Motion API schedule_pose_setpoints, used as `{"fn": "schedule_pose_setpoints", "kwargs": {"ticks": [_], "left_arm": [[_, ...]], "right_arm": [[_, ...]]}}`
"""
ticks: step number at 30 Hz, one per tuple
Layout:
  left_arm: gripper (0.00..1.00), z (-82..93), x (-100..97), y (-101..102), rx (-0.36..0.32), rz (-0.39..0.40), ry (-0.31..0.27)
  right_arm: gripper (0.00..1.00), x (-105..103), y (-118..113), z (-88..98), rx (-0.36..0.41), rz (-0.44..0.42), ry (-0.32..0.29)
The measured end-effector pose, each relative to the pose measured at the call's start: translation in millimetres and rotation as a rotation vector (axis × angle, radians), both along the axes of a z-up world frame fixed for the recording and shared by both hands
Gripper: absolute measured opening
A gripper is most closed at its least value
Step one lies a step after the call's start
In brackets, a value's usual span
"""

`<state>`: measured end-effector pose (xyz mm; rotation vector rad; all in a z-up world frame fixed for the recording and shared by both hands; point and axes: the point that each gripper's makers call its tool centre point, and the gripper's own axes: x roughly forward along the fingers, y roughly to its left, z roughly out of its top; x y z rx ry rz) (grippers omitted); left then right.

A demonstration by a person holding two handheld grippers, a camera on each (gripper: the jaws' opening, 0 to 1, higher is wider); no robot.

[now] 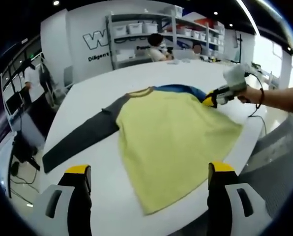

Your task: Fold the garment on the visible template until the final outline fits inside the template.

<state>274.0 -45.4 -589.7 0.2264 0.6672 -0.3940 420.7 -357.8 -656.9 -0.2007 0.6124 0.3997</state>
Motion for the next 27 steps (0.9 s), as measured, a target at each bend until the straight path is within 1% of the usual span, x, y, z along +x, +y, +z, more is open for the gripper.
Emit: {"fn": "schedule_pose_setpoints", "kwargs": {"ticks": [3,8,10,11,15,18,20,25,27], "left_arm": [[0.96,0.0,-0.4,-0.3,0.002,-0.002,0.0],[0.96,-0.6,-1.4,-0.4,0.002,-0.003,0.004],[0.96,-0.5,-1.5,0.4,0.001,0.0,0.003],[0.96,-0.4,-1.7,1.0,-0.002,0.003,0.004],[0.96,-1.1,-2.5,3.1,0.001,0.009,0.007],[0.95,-1.4,-2.7,4.6,-0.002,0.016,0.007],[0.96,-1.3,-2.8,4.4,-0.006,0.017,0.006],[0.96,-3.3,-3.8,2.1,-0.001,0.005,0.013],[0.96,-3.6,-3.9,-0.1,-0.004,-0.001,0.015]], "right_arm": [[0.23,4.6,-1.1,1.8,0.029,-0.02,0.009],[0.19,9.4,1.2,-3.2,0.011,-0.026,0.016],[0.18,10.4,4.0,-6.0,0.014,-0.026,0.03],[0.16,11.3,3.7,-7.0,0.01,-0.032,0.032],[0.0,16.0,0.1,-8.4,-0.001,-0.045,0.036],[0.0,17.1,-2.7,-7.1,-0.014,-0.046,0.037],[0.0,18.9,-6.9,-1.9,-0.008,-0.056,0.029],[0.0,25.6,-26.7,13.5,-0.023,-0.082,0.0],[0.0,29.7,-39.5,22.1,-0.033,-0.106,-0.019]]}}
